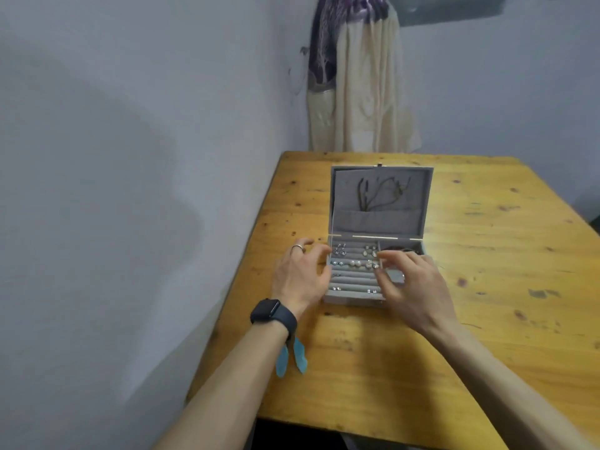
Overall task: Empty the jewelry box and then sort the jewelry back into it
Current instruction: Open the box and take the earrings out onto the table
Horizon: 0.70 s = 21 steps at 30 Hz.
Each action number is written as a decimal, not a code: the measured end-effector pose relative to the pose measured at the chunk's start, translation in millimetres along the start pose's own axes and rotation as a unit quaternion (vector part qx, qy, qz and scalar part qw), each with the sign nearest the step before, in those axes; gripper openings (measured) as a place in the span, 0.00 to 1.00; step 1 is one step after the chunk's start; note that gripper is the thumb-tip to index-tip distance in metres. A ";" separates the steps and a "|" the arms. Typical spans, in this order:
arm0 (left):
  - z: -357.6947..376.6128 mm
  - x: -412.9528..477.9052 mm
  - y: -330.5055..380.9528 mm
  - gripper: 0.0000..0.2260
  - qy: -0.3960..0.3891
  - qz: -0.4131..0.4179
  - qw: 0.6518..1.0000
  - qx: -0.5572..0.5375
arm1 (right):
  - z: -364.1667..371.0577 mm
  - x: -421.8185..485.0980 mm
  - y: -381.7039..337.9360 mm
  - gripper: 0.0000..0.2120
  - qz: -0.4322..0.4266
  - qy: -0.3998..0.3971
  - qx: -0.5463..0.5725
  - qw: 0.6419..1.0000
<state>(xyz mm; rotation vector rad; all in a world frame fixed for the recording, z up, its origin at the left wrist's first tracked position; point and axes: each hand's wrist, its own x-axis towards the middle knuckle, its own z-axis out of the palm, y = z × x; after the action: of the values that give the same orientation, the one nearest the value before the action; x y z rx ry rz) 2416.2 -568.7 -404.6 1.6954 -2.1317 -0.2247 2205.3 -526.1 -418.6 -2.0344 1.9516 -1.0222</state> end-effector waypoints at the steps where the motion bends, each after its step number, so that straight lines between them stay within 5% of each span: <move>1: 3.5 10.4 2.4 0.14 -0.008 -0.006 1.000 0.005 | 0.9 8.2 3.3 0.13 0.007 -0.001 -0.007 1.000; 12: 31.9 70.6 18.7 0.13 -0.052 -0.037 0.992 0.106 | 46.7 81.0 2.6 0.15 0.005 -0.099 -0.075 0.992; 21: 35.3 71.9 14.1 0.12 -0.027 -0.049 0.996 0.063 | 65.0 91.7 -0.9 0.14 -0.017 -0.108 -0.085 0.990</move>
<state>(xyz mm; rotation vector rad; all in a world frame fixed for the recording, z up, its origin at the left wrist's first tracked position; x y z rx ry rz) 2376.2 -638.6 -416.1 1.8882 -2.1439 -0.1686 2235.2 -633.4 -433.7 -2.1684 1.9549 -0.6273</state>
